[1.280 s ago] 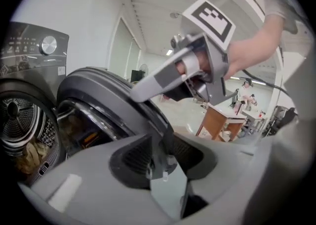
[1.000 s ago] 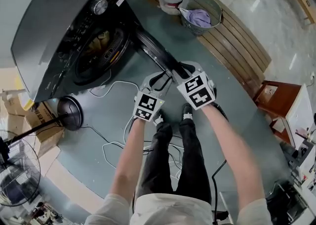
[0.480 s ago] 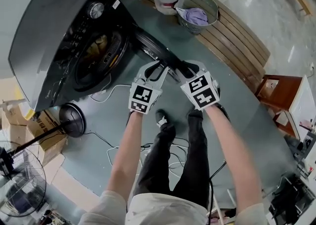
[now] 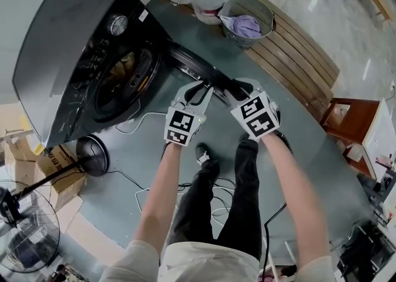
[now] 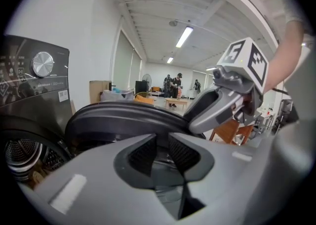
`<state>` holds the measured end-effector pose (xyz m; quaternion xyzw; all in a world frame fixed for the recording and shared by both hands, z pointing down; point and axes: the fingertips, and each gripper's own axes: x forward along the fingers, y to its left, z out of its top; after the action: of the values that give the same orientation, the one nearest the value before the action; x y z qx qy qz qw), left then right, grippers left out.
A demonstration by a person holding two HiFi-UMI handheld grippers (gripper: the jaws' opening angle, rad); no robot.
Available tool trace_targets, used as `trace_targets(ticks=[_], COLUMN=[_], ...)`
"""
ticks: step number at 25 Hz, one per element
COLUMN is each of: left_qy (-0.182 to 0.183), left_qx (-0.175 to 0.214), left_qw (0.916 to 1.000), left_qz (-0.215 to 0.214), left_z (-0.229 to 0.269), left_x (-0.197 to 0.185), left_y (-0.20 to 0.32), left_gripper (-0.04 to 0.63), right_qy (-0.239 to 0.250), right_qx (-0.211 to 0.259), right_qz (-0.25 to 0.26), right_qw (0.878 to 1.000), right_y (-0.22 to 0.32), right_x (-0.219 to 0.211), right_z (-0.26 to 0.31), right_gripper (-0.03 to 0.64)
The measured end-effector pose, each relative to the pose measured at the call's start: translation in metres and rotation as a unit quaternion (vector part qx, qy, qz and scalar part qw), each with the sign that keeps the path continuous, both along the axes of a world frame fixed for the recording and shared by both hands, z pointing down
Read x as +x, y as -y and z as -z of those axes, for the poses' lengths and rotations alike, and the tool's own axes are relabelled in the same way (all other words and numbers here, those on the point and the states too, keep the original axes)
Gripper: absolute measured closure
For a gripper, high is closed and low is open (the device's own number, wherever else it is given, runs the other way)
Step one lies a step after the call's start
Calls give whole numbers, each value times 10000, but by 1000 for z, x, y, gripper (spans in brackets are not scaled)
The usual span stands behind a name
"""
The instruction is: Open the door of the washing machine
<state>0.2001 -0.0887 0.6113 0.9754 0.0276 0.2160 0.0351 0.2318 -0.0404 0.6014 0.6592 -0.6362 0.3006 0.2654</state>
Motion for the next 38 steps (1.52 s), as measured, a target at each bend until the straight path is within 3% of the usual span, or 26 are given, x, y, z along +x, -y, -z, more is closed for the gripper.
trace_targets(ticks=[7, 12, 29, 38], left_qy=[-22, 96, 183, 223], left_qx=[-31, 76, -107, -204], left_qw=[9998, 9992, 9947, 9874], left_qz=[200, 387, 1004, 1553], left_z=[2, 2, 3, 6], left_x=[26, 47, 127, 165], left_y=[2, 8, 33, 47], left_gripper=[469, 523, 537, 537], right_qy=[-95, -118, -333, -380], right_qx=[14, 23, 108, 133], right_qz=[125, 233, 755, 1207], right_qw=[9999, 9997, 9965, 9919], right_y=[4, 7, 42, 65], right_x=[31, 56, 150, 195], right_z=[1, 2, 5, 9], right_gripper=[497, 495, 494, 494])
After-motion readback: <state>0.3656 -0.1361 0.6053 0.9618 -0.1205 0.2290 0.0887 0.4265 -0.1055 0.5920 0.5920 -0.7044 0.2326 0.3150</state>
